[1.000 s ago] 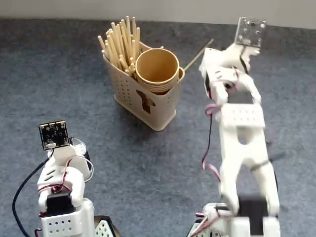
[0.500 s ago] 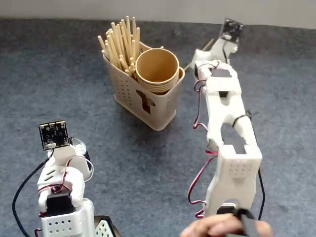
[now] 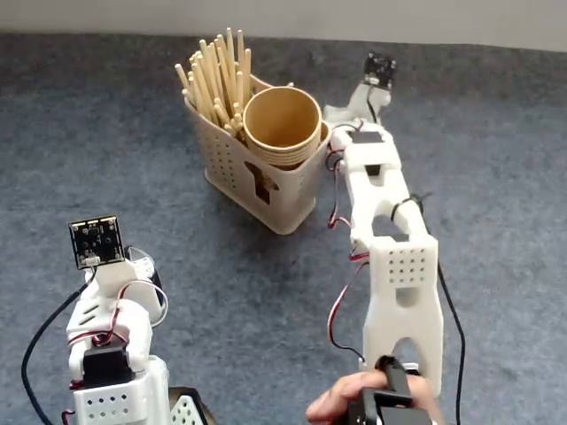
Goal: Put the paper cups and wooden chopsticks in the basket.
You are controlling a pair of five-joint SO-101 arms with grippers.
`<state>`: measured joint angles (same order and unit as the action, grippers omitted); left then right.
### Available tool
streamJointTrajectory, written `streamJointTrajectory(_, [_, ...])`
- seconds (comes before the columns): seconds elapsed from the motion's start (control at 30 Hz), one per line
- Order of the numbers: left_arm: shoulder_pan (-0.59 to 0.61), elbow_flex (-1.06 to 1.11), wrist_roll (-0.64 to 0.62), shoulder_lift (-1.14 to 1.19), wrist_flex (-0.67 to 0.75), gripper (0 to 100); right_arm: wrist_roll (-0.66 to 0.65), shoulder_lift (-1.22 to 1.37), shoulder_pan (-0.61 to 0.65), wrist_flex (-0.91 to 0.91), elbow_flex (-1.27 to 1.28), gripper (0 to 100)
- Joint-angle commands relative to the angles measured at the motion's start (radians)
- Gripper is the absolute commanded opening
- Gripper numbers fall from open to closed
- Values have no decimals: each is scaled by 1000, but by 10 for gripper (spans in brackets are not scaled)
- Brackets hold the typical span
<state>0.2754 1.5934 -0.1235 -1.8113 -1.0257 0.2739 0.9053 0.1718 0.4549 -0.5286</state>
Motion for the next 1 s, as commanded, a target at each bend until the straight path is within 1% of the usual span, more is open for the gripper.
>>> streamJointTrajectory(0.0, [-19,-4,8,-12,20,6,3,31,12,111,-134,123])
streamJointTrajectory(0.3, [-19,-4,9,-12,20,6,2,165,13,358,-367,117])
streamJointTrajectory(0.47, [-19,-4,9,-12,20,6,2,229,13,476,-527,45])
streamJointTrajectory(0.57, [-19,-4,9,-12,20,6,5,252,13,536,-625,77])
streamJointTrajectory(0.77, [-19,-4,9,-12,20,6,8,262,13,694,-828,183])
streamJointTrajectory(0.9, [-19,-4,9,-12,20,6,8,262,16,696,-918,195])
streamJointTrajectory(0.97, [-19,-4,9,-12,20,6,8,262,25,656,-934,195])
